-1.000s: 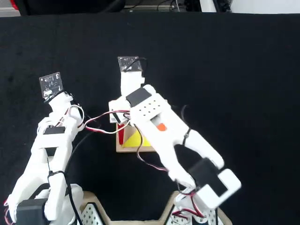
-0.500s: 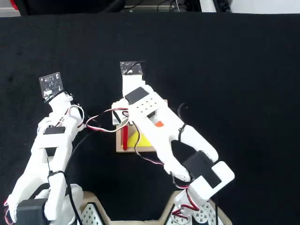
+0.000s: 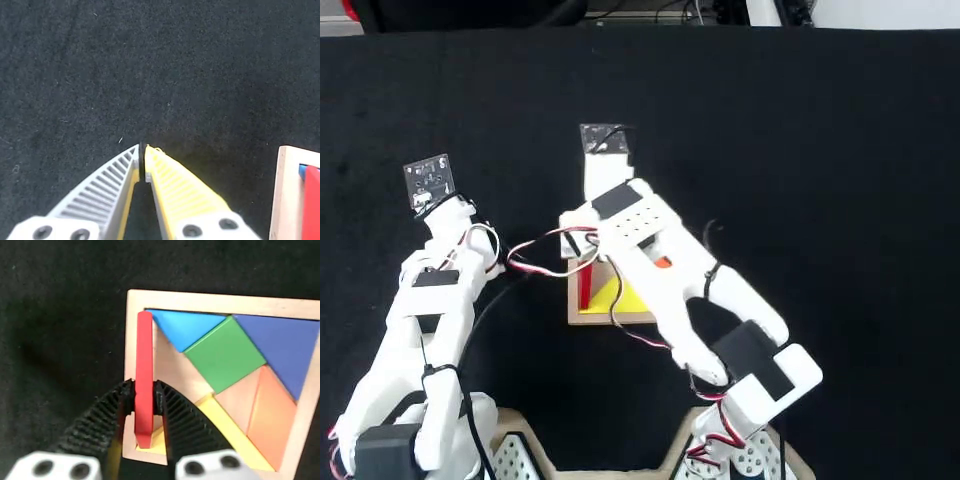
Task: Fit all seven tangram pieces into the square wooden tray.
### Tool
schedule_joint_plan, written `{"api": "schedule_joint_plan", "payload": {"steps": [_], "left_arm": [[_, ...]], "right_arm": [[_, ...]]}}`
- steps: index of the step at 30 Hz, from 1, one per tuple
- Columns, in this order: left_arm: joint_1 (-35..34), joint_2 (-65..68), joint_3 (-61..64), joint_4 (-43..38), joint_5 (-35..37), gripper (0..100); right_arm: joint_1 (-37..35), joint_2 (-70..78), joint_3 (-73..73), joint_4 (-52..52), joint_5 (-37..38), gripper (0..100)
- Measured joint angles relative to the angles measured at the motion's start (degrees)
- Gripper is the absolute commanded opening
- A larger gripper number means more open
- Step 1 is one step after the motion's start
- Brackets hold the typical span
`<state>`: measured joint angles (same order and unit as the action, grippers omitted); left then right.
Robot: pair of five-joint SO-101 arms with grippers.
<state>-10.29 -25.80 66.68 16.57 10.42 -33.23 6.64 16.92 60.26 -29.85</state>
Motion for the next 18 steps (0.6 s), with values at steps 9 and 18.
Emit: {"api": "schedule_joint_plan", "payload": {"steps": [9,18], "left_arm": [[0.00,0.00,0.00,0.00,0.00,3],[0.00,0.00,0.00,0.00,0.00,3]], "right_arm": [[0.70,0.00,1.05,0.00,2.29,20.4],[2.11,0.00,1.41,0.26,2.99,20.4]]}}
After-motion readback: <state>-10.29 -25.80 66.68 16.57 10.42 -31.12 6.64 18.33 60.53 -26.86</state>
